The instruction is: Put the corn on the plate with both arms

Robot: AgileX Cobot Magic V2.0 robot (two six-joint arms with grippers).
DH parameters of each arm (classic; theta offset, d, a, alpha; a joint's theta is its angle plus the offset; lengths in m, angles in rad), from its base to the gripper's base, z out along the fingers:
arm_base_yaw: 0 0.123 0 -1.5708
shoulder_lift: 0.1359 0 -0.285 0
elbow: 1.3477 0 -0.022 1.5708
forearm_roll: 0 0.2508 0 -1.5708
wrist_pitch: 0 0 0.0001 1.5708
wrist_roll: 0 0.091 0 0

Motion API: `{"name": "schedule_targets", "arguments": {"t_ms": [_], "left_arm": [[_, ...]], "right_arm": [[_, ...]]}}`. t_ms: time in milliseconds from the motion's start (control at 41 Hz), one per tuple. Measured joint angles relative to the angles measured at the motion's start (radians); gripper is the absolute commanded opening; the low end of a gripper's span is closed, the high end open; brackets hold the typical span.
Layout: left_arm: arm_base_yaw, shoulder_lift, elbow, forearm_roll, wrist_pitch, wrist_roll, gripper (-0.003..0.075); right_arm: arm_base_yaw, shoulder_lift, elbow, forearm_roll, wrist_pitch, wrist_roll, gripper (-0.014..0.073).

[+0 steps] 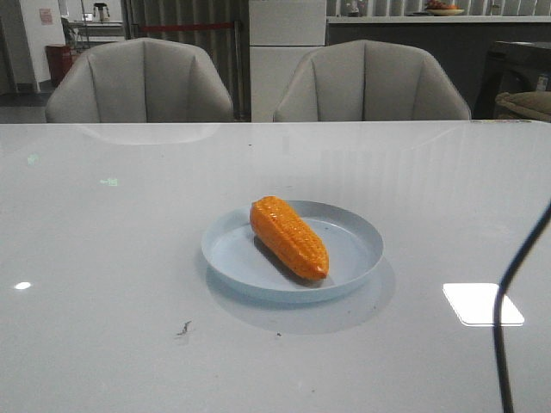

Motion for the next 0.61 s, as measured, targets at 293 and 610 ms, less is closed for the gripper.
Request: {"name": "schedule_targets", "arguments": {"t_ms": [293, 610], "left_arm": [[0.000, 0.000, 0.000, 0.000, 0.007, 0.000, 0.0404], [0.000, 0.000, 0.001, 0.000, 0.074, 0.000, 0.0403]], "right_arm": [[-0.199, -0.443, 0.538, -0.011, -0.084, -0.010, 0.0615], [-0.205, -0.613, 0.705, -0.009, -0.090, -0.010, 0.0615]]}}
